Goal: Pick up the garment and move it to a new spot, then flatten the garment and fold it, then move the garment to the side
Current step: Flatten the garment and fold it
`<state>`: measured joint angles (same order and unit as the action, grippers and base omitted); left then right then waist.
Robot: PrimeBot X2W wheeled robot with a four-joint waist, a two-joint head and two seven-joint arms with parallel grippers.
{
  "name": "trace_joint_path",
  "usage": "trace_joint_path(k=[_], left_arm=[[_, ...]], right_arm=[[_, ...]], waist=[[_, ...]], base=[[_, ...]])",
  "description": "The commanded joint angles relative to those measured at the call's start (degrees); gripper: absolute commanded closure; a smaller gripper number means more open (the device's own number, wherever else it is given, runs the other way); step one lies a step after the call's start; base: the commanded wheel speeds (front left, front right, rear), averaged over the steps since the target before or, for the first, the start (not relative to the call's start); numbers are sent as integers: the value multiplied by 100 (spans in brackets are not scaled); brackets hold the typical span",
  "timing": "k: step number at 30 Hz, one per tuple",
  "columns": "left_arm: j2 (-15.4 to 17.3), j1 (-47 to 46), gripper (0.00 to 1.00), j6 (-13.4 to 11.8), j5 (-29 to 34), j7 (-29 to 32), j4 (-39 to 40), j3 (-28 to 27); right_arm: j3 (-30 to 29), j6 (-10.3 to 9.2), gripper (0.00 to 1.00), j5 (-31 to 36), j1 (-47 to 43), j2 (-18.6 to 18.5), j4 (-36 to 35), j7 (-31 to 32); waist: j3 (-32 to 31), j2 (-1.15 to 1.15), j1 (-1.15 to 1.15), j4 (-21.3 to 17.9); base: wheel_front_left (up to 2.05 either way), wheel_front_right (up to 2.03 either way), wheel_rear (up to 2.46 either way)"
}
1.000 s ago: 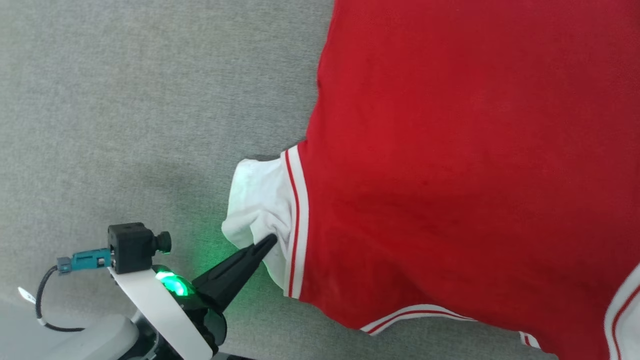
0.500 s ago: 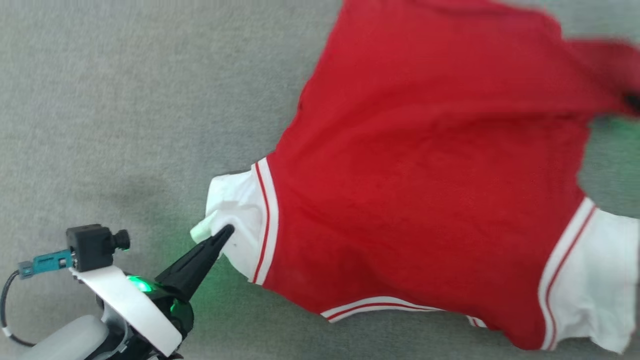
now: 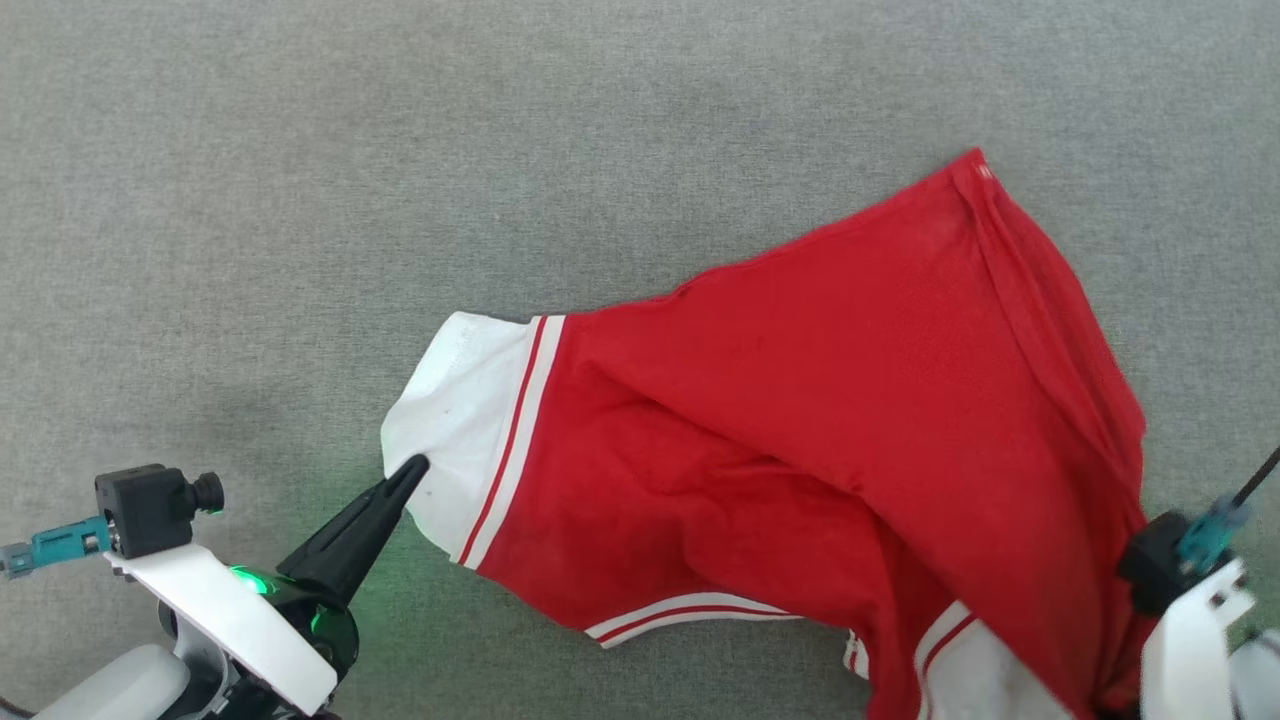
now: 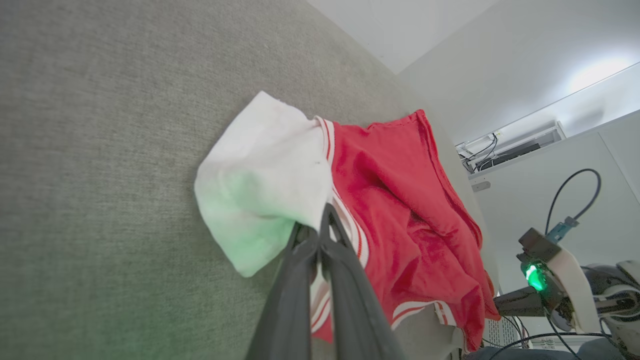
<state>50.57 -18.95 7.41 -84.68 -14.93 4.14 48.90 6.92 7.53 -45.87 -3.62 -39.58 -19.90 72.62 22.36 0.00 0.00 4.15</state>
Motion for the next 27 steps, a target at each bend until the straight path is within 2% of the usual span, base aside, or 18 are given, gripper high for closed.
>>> trace_joint_path(k=[1,3,4,5,6,12,16,18,21,27], left_arm=[[-16,7,100,10,57,-37,-13,-22],[-33,-9,100,10,77,-37,-25,-2],[-38,-19,100,10,84,-37,-36,9],[-47,-25,100,10,87,-37,-43,20],[-62,-27,100,10,89,-37,-48,28],[-133,-2,100,10,143,-35,-38,-55],[-252,-69,100,10,198,-36,28,-46],[-328,-129,100,10,257,-36,56,-24],[-436,-241,100,10,282,-35,52,21],[-685,-558,100,10,343,-29,-9,197]], right_arm=[[-13,-10,100,72,-104,103,-136,62],[-62,-10,100,203,-203,220,-336,17],[-107,-9,84,286,-194,293,-412,-68],[-153,-9,28,348,-175,338,-470,-114],[-199,-9,0,363,-166,336,-549,-137],[-1149,-10,0,307,218,112,-1052,-6],[-1663,-9,0,485,1053,93,-1084,-301],[-1588,-9,0,746,1608,65,-900,-633],[-1128,-7,0,1055,2402,244,-359,-1108],[3,-6,0,1525,3592,419,1042,-1490]], waist=[[2,0,0,-20],[-4,0,0,-36],[-8,0,0,-42],[-18,0,0,-51],[-31,0,0,-56],[-60,0,0,-30],[26,0,0,119],[113,0,0,204],[268,0,0,336],[616,0,0,622]], base=[[0,0,0],[0,0,0],[0,0,0],[0,0,0],[0,0,0],[0,0,0],[0,0,0],[0,0,0],[0,0,0],[0,0,0]])
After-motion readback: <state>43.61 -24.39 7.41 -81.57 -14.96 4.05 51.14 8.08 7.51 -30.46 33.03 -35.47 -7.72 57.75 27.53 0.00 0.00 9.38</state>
